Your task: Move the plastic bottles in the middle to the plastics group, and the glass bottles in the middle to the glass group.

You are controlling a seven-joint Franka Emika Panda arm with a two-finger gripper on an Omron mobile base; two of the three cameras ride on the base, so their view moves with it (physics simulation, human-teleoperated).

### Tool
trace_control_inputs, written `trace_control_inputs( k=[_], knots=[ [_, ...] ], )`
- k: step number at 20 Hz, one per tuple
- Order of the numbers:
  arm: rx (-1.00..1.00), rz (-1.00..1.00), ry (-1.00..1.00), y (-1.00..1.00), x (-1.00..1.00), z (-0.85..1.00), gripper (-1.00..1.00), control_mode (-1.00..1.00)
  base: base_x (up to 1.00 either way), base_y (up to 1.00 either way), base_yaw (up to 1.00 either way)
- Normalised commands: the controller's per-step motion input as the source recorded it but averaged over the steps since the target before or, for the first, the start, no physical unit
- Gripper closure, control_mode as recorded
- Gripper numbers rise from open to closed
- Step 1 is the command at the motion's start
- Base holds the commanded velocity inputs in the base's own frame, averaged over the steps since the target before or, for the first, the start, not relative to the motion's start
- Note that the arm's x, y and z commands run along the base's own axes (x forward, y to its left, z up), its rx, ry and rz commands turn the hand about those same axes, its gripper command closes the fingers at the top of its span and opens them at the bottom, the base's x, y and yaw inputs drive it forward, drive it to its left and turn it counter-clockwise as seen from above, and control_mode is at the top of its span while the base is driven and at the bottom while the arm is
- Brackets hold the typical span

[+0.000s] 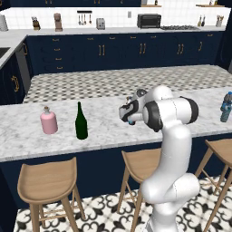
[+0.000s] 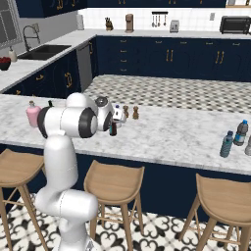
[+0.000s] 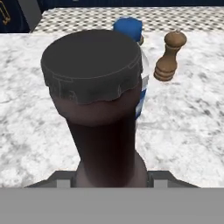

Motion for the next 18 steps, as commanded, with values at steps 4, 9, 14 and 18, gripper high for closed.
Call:
trace_control_inputs(
  k=[4, 9, 14, 18],
  knots=[
    [0.0, 0.08, -0.05, 0.11, -0.49, 0.14, 1.0, -1.0, 0.0, 0.0, 0.0],
    [0.0, 0.26, -0.01, 0.51, -0.4, 0.39, 1.0, -1.0, 0.0, 0.0, 0.0],
    [0.0, 0.39, 0.0, 0.8, -0.08, 0.16, 1.0, -1.0, 0.0, 0.0, 0.0],
    [0.0, 0.39, 0.0, 0.65, 0.0, -0.06, 1.0, -1.0, 0.0, 0.0, 0.0]
  ],
)
